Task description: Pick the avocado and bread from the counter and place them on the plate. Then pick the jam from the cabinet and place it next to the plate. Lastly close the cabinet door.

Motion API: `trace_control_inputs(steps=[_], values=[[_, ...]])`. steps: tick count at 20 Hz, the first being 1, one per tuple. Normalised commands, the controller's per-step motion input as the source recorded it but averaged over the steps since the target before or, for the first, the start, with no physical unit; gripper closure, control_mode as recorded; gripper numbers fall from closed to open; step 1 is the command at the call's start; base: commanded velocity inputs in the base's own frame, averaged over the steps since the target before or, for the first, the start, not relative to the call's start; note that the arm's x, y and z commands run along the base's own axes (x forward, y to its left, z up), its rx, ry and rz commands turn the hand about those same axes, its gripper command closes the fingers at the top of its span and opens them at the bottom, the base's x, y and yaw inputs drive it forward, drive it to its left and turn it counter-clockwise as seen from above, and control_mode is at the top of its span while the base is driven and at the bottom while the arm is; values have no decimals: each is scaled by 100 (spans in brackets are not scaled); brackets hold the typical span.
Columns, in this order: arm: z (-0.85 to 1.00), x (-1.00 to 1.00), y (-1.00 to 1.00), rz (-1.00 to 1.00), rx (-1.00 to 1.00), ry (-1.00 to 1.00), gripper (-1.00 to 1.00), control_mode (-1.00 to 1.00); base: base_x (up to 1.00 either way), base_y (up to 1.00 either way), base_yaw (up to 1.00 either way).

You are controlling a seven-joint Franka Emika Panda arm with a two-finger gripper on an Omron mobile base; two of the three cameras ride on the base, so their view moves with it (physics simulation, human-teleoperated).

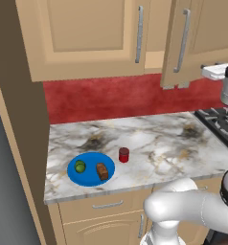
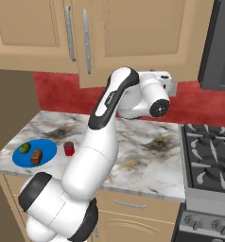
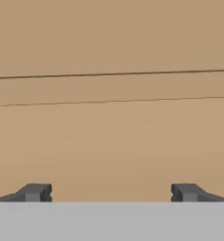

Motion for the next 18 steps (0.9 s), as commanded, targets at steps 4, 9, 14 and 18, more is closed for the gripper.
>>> trace_control_inputs(steps=[4, 9, 14, 18], values=[[1, 24, 13, -3, 0, 0, -100, -100, 0, 0, 0], [-47, 63, 65, -6, 0, 0, -100, -100, 0, 0, 0], [-26, 53, 100, -8, 0, -8, -100, -100, 0, 0, 0], [-9, 48, 100, -16, -2, -12, -100, -100, 0, 0, 0]])
